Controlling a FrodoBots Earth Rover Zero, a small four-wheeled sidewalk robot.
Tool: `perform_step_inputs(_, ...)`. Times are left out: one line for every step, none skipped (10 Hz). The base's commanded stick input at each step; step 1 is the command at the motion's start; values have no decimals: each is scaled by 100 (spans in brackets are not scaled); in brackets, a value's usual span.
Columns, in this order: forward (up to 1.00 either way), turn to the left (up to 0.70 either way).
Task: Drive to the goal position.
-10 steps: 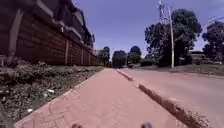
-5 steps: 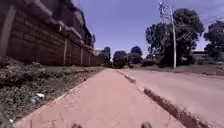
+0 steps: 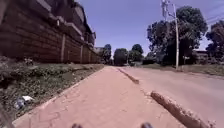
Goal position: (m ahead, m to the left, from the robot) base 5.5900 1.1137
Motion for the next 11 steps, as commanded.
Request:
perform_step_inputs(85, 0)
perform_step_inputs(85, 0)
perform_step_inputs(85, 0)
perform_step_inputs(85, 0)
perform_step_inputs(85, 0)
perform_step_inputs(85, 0)
perform_step_inputs(85, 0)
perform_step_inputs(85, 0)
perform_step_inputs(85, 0)
perform_step_inputs(85, 0)
perform_step_inputs(85, 0)
